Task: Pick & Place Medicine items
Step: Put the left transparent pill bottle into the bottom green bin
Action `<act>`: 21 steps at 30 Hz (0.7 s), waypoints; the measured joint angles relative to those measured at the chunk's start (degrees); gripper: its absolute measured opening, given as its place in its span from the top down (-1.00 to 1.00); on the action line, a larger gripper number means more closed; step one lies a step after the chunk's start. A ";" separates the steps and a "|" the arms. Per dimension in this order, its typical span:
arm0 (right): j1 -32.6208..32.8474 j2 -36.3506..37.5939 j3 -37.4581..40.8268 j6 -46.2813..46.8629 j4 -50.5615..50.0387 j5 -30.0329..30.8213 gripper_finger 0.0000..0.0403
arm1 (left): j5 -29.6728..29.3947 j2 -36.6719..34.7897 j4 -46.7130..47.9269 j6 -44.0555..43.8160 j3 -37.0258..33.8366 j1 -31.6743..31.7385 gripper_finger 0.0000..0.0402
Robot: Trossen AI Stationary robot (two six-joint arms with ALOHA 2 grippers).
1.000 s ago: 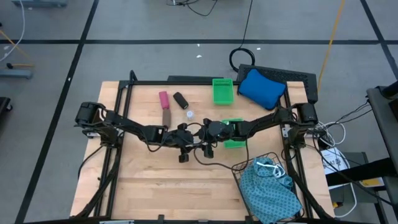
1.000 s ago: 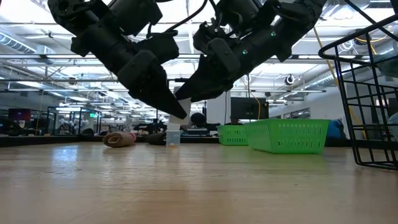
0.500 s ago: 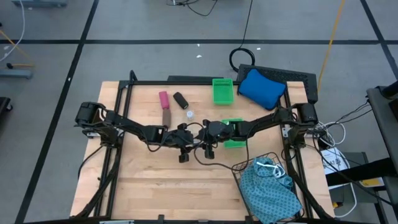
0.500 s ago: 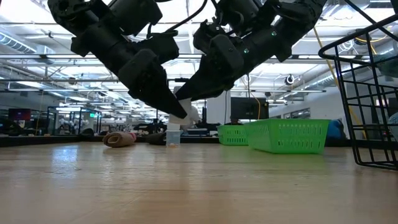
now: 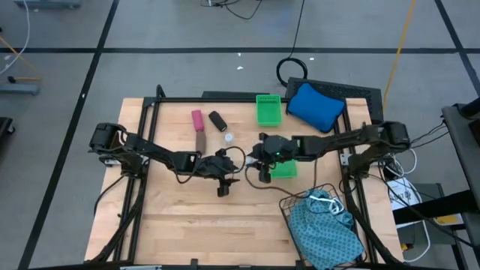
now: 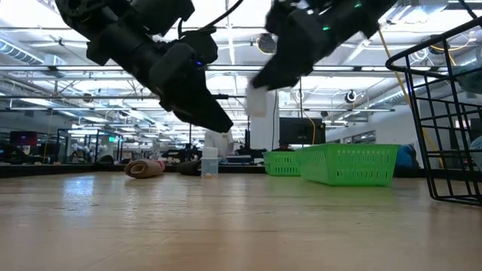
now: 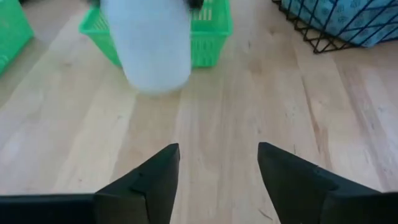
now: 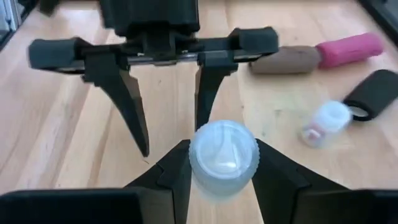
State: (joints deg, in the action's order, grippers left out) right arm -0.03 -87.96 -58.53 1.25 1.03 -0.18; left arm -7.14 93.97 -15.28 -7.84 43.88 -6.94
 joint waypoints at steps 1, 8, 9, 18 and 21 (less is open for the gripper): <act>0.02 1.68 0.65 0.39 -1.99 0.76 0.39 | 0.00 -0.31 0.17 -0.02 -0.02 0.00 -0.15; 0.04 13.70 8.06 5.50 -11.34 9.30 0.39 | -0.35 -0.39 -1.44 0.47 0.02 0.02 -0.13; 0.06 15.64 9.58 6.48 -11.92 9.40 0.39 | -0.35 -0.39 -1.34 0.69 0.02 0.04 -0.13; 0.08 27.92 24.35 15.27 -12.24 14.71 0.39 | -0.39 -0.39 -1.74 1.73 0.02 0.07 -0.13; 0.08 28.57 27.02 16.94 -12.19 16.42 0.39 | -0.40 -0.39 -2.03 1.73 0.02 0.09 -0.13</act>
State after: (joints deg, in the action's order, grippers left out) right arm 0.05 -59.40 -31.51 18.19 -11.15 16.23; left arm -7.53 93.58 -17.32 -6.11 43.90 -6.85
